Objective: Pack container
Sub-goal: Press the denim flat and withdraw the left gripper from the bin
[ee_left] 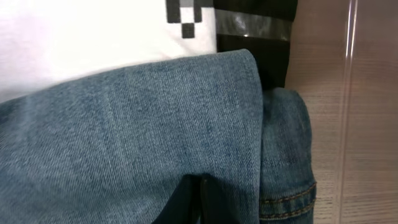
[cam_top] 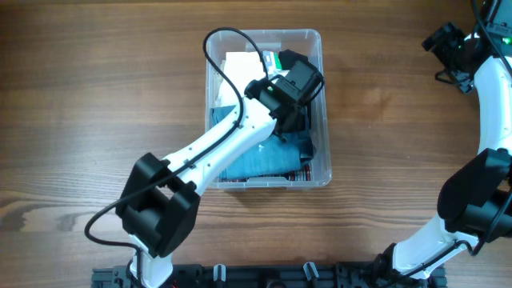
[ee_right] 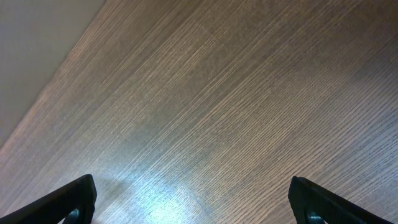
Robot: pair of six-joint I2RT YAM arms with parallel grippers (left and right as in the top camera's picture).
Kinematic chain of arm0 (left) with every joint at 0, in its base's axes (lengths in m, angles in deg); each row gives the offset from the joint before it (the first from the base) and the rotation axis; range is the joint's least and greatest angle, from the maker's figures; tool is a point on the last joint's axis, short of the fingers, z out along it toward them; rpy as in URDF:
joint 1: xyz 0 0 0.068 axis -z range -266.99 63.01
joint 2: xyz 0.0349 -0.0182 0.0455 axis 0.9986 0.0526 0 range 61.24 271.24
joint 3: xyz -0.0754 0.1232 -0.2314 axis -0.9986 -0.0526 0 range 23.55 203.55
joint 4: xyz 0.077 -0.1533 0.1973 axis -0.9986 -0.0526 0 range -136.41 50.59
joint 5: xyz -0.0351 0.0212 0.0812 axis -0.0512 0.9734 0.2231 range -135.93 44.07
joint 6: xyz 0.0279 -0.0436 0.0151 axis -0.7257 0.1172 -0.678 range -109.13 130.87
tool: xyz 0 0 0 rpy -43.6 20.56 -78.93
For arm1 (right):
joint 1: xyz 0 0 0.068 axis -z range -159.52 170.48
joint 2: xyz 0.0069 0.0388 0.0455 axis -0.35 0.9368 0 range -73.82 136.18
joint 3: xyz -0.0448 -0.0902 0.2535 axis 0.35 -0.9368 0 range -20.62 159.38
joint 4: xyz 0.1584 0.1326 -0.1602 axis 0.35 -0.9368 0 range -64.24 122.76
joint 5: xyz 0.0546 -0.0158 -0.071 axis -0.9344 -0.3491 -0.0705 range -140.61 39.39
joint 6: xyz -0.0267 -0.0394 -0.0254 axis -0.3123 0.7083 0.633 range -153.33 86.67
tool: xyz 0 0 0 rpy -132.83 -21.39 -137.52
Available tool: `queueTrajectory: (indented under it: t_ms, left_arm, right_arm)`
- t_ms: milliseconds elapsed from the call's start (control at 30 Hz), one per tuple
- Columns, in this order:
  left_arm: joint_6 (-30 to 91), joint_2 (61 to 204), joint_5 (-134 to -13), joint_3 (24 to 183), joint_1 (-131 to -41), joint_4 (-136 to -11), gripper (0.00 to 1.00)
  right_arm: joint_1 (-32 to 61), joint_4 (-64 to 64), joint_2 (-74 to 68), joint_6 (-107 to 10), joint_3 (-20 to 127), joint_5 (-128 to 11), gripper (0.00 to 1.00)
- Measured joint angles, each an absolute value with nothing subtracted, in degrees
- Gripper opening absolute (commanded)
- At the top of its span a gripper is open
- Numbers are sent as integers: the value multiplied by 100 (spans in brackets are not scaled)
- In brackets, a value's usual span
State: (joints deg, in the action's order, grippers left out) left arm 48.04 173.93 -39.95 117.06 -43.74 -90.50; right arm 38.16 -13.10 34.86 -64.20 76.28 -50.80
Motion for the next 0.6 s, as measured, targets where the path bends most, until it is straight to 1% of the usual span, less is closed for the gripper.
queueTrajectory:
  t_ms: [267,333,367,400,433,467,500,533,567,600]
  left_arm:
    - [4802,17345,-3914,11706,-4350,-9037,8]
    - [4798,17292,-3917,11706,-4348,-9032,11]
    - [4787,17242,-3917,11706,-4342,-9030,15]
    - [4778,17200,-3903,11706,-4335,-9035,21]
    - [4756,17152,-3833,11706,-4322,-9076,32]
    - [4747,17124,-3766,11706,-4320,-9111,37]
    - [4736,17087,-3624,11706,-4320,-9196,44]
    - [4754,17063,-3486,11706,-4315,-9279,60]
    - [4723,17037,-3353,11706,-4315,-9341,87]
    - [4699,17008,-3184,11706,-4315,-9376,100]
  right_arm:
    - [3816,-1310,3484,-6420,7628,-5080,100]
    - [3816,-1310,3486,-6420,7628,-5080,100]
    - [3816,-1310,3486,-6418,7628,-5080,100]
    - [3816,-1310,3486,-6420,7628,-5080,100]
    - [3816,-1308,3484,-6420,7628,-5080,100]
    - [3816,-1310,3484,-6420,7628,-5080,100]
    - [3816,-1310,3484,-6420,7628,-5080,100]
    - [3816,-1310,3486,-6420,7628,-5080,100]
    - [3816,-1310,3486,-6420,7628,-5080,100]
    - [3816,-1310,3486,-6420,7628,-5082,100]
